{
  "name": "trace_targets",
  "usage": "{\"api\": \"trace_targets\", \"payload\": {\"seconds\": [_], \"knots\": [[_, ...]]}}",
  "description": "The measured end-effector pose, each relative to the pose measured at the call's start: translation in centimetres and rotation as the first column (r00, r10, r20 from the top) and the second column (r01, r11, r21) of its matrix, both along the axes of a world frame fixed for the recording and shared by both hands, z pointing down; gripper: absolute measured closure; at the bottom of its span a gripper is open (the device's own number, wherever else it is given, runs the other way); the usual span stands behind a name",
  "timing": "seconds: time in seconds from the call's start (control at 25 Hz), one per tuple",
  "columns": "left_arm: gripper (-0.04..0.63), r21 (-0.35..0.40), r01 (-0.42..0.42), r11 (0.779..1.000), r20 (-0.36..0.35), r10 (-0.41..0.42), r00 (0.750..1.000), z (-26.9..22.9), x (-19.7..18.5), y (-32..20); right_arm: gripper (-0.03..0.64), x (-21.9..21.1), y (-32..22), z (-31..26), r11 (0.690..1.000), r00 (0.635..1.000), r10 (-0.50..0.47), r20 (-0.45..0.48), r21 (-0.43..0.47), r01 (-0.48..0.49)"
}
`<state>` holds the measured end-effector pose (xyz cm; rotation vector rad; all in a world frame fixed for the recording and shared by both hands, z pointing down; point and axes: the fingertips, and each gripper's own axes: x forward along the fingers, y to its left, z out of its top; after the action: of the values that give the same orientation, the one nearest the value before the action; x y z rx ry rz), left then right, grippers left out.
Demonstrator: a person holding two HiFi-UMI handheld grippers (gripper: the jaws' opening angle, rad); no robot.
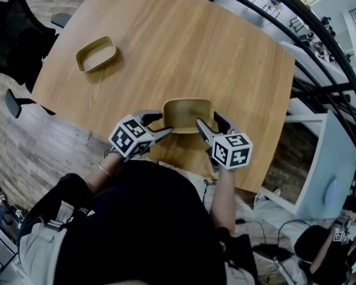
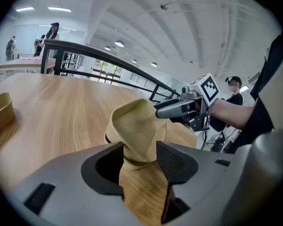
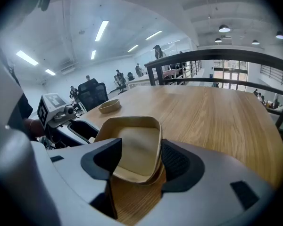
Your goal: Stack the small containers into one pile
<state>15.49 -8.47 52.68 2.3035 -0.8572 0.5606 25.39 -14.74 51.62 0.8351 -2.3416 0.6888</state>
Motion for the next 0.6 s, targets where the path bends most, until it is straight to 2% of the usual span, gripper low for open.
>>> {"api": "trace_targets", "payload": {"seconds": [0.6], "knots": [[0.383,-0.019,-0.031,0.999,0.024,0.031,0.999,1.0,0.1,-0.2,0.364,0.5,0.1,1.7,0.999,0.999,0.023,-0.022,-0.036,-0.023]]}}
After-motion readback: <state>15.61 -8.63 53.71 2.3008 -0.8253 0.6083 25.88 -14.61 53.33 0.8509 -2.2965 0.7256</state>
